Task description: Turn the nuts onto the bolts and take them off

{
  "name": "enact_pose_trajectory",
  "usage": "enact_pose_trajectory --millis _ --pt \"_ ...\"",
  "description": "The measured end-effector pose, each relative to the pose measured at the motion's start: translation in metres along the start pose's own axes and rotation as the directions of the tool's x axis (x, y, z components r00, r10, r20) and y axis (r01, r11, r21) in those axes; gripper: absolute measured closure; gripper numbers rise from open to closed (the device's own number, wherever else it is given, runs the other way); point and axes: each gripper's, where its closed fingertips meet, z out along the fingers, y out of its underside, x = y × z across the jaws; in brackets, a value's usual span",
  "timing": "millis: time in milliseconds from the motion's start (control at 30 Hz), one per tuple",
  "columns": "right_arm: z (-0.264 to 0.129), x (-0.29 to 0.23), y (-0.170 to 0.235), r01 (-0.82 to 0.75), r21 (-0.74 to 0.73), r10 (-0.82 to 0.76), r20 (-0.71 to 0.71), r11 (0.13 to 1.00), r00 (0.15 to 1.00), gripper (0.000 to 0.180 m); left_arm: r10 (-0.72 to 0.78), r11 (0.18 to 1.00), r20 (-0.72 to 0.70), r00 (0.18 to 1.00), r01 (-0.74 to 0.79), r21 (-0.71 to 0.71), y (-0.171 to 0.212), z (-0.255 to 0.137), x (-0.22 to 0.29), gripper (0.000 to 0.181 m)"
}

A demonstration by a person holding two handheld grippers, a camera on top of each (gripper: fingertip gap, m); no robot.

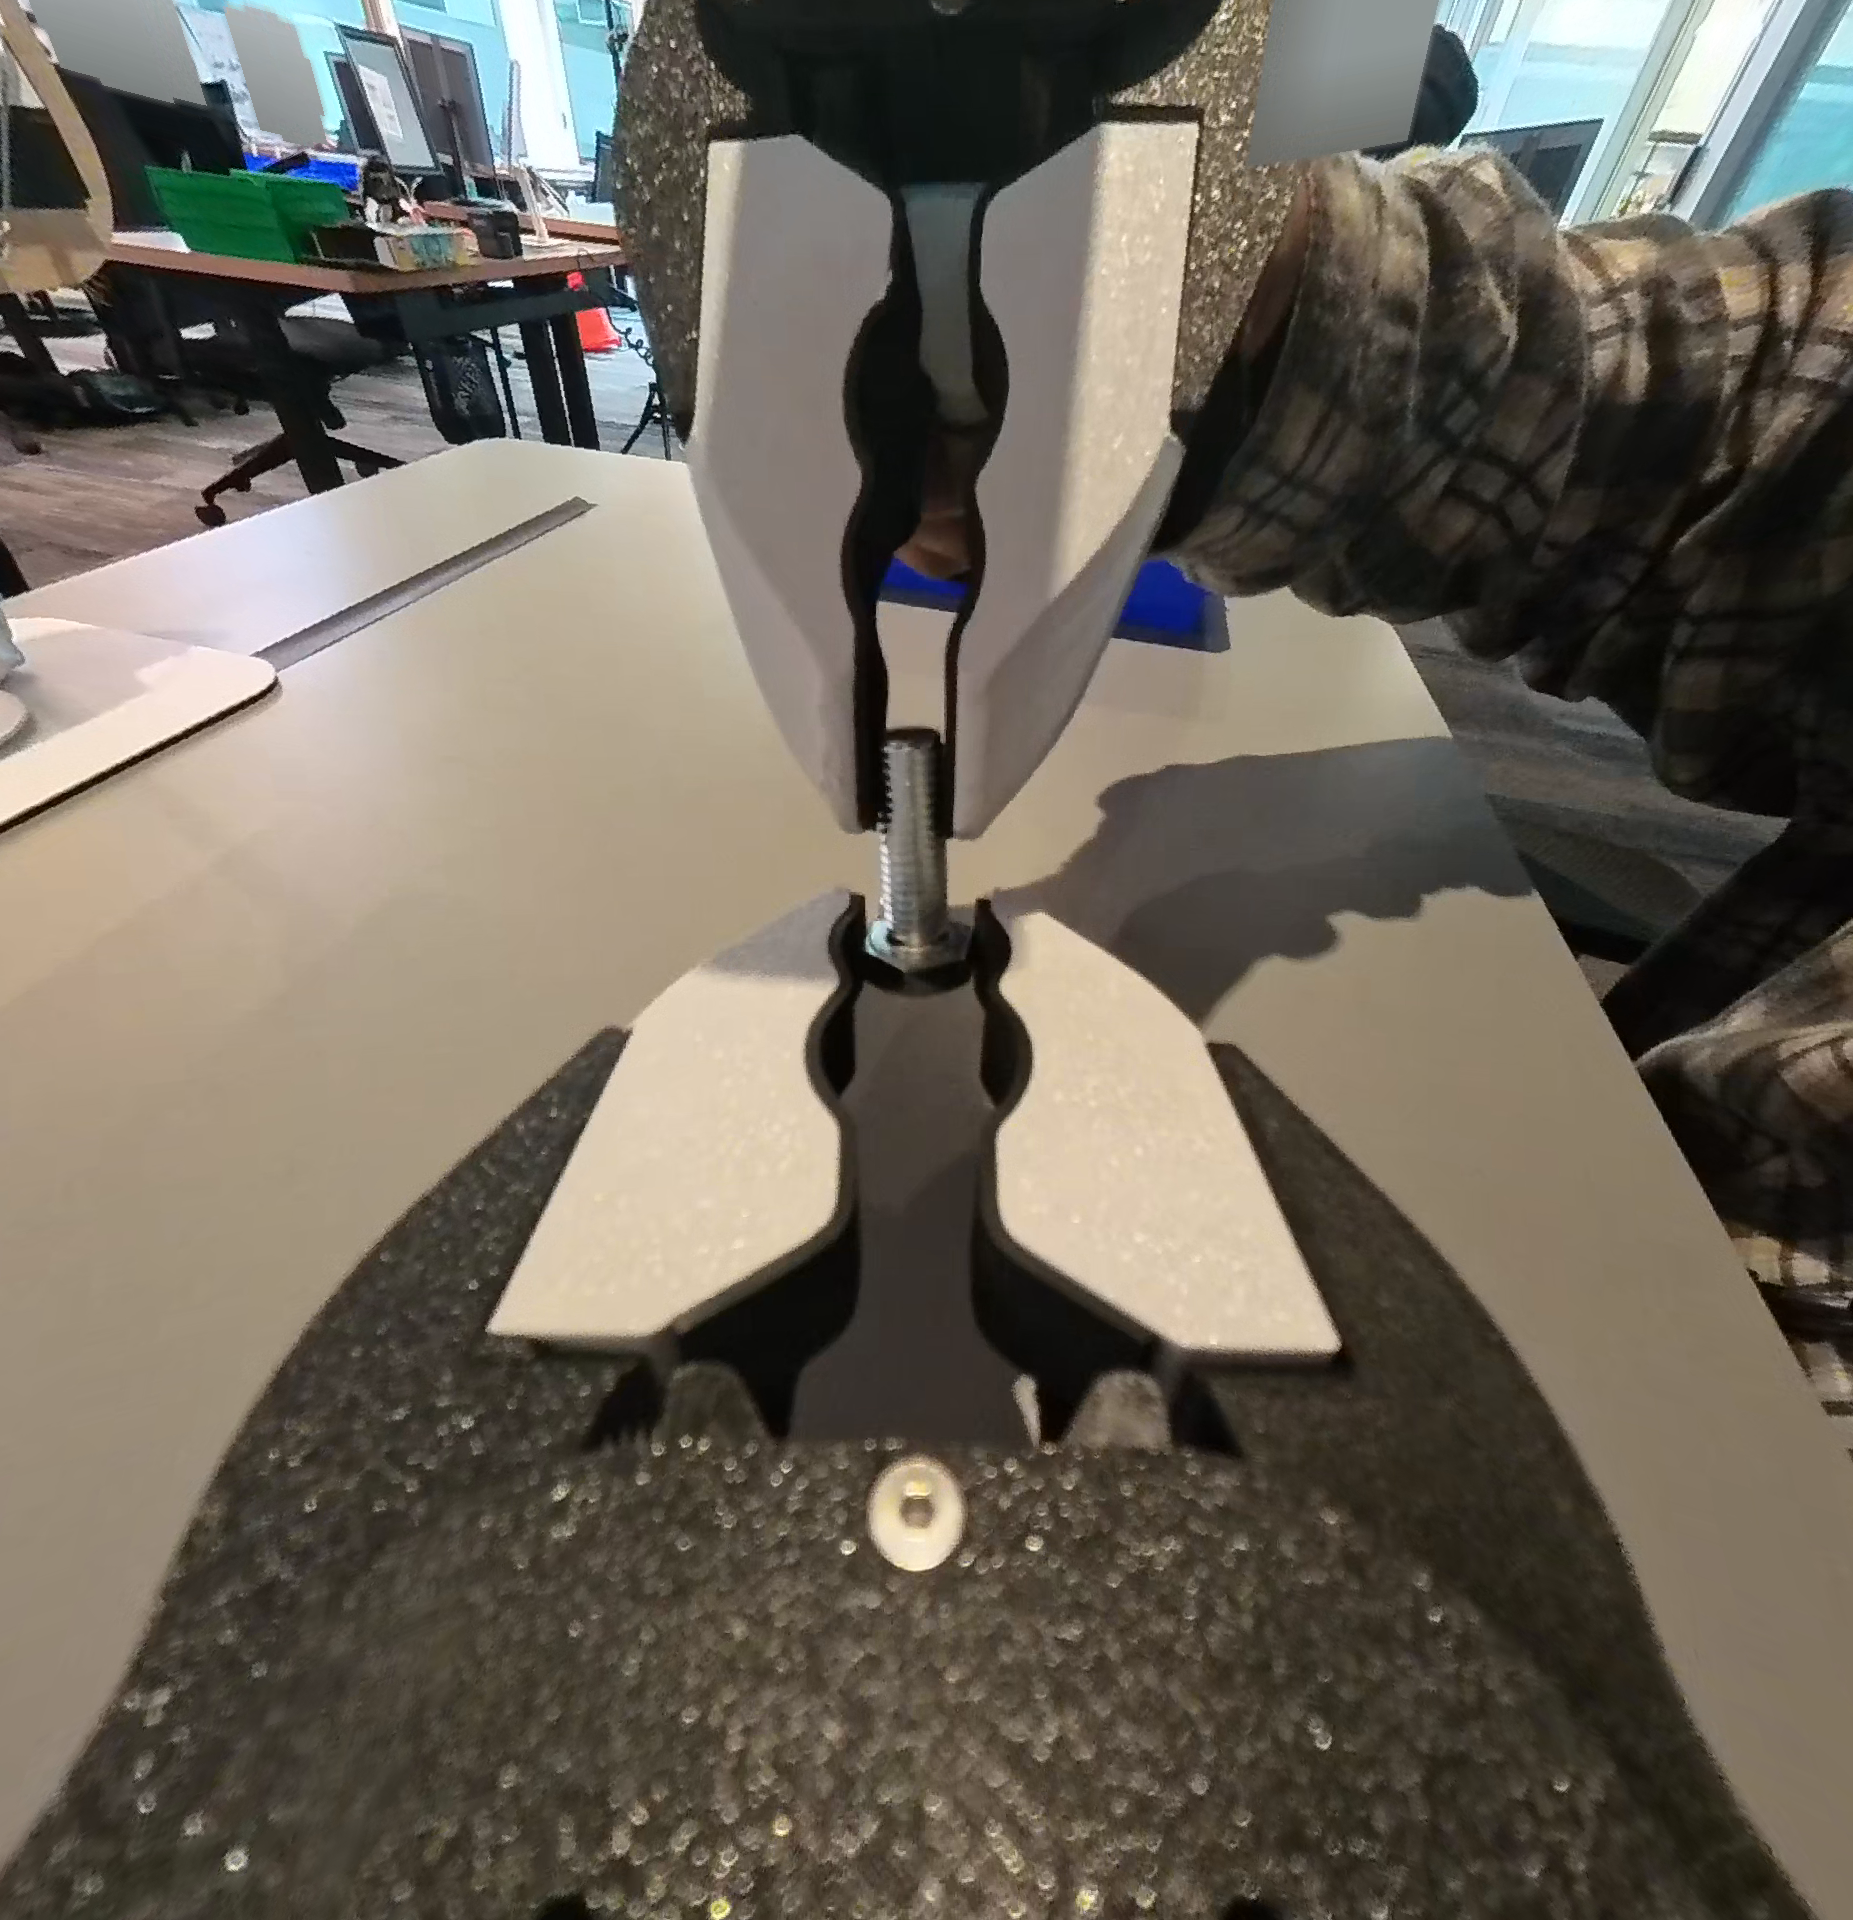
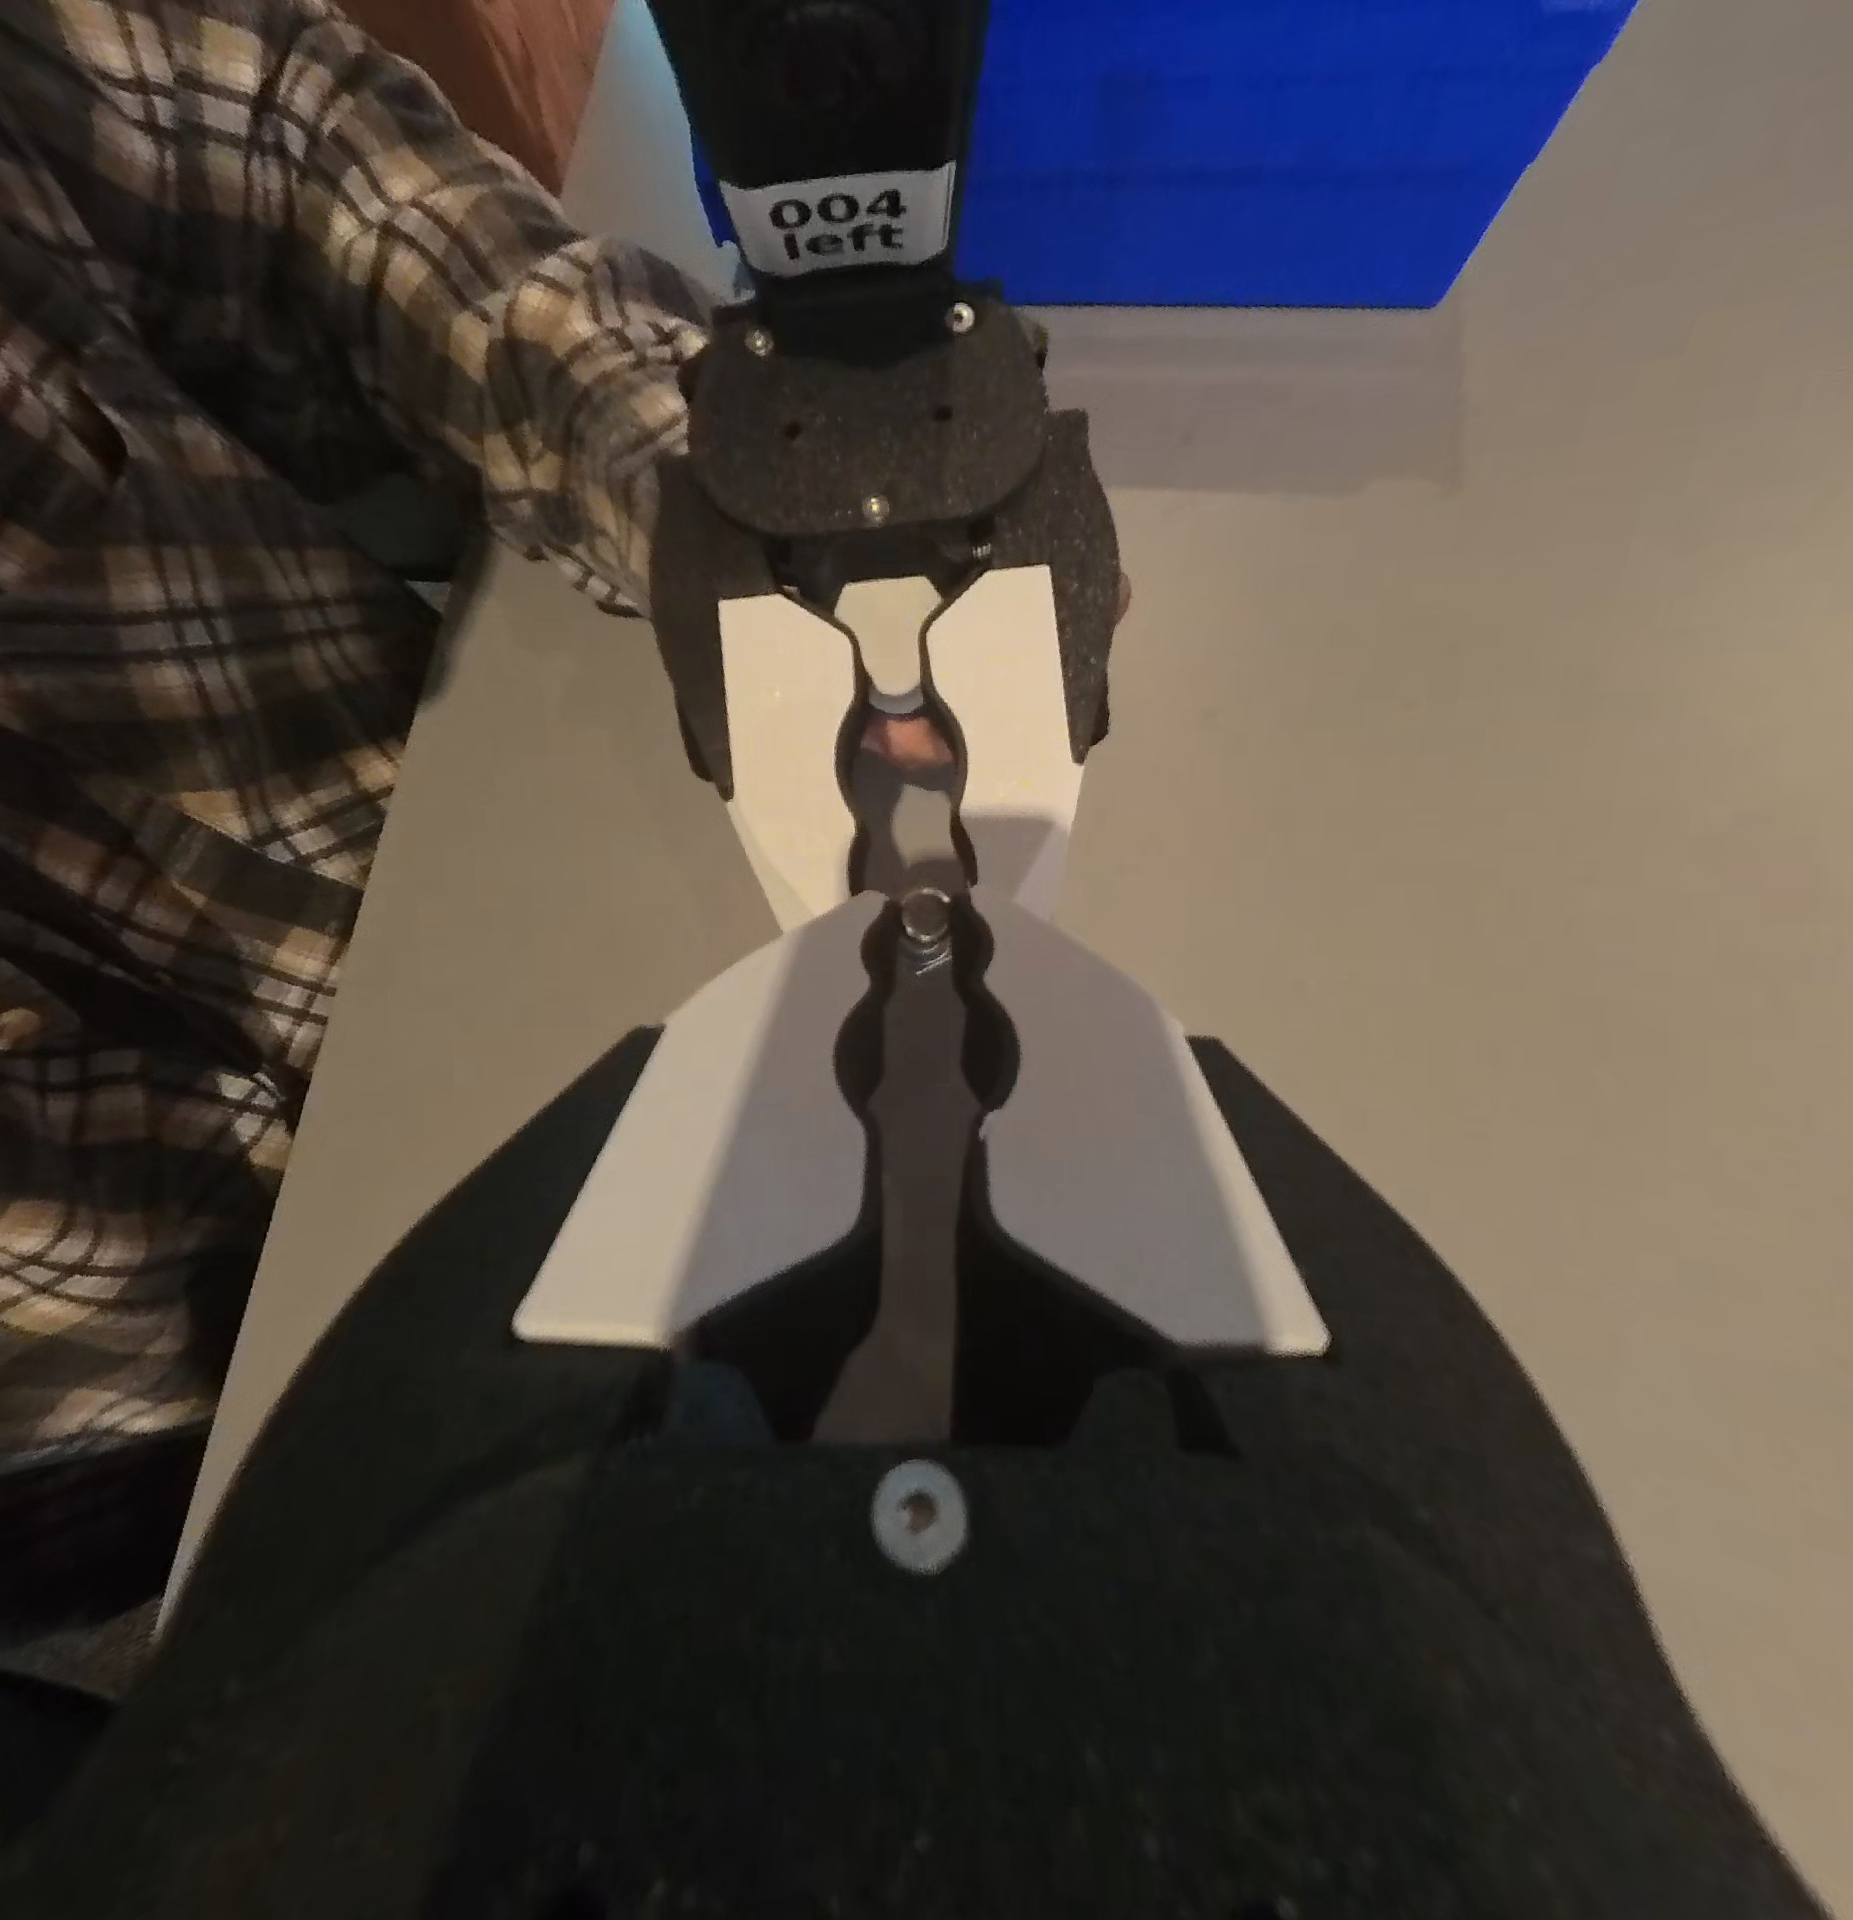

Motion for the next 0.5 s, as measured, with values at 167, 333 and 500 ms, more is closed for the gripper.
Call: enact_pose_trajectory --millis 167,333,500 --pt "-0.0002 -0.0005 -0.0012 0.011 -0.006 -0.011 0.004 1.000 1.000 0.170 -0.010 1.000 0.006 1.000 0.010 -0.011 -0.0004 0.0003 0.0001 0.162" --pt "-0.0004 -0.0004 -0.0020 0.023 -0.002 -0.023 -0.001 1.000 1.000 0.170 -0.019 1.000 0.008 1.000 0.019 -0.012 -0.0012 0.0005 0.0005 0.162" --pt "-0.0003 -0.0032 -0.0084 0.028 0.042 -0.028 0.011 0.999 1.000 0.162 -0.023 1.000 0.010 1.000 0.022 0.009 -0.0045 0.0002 0.0017 0.162"
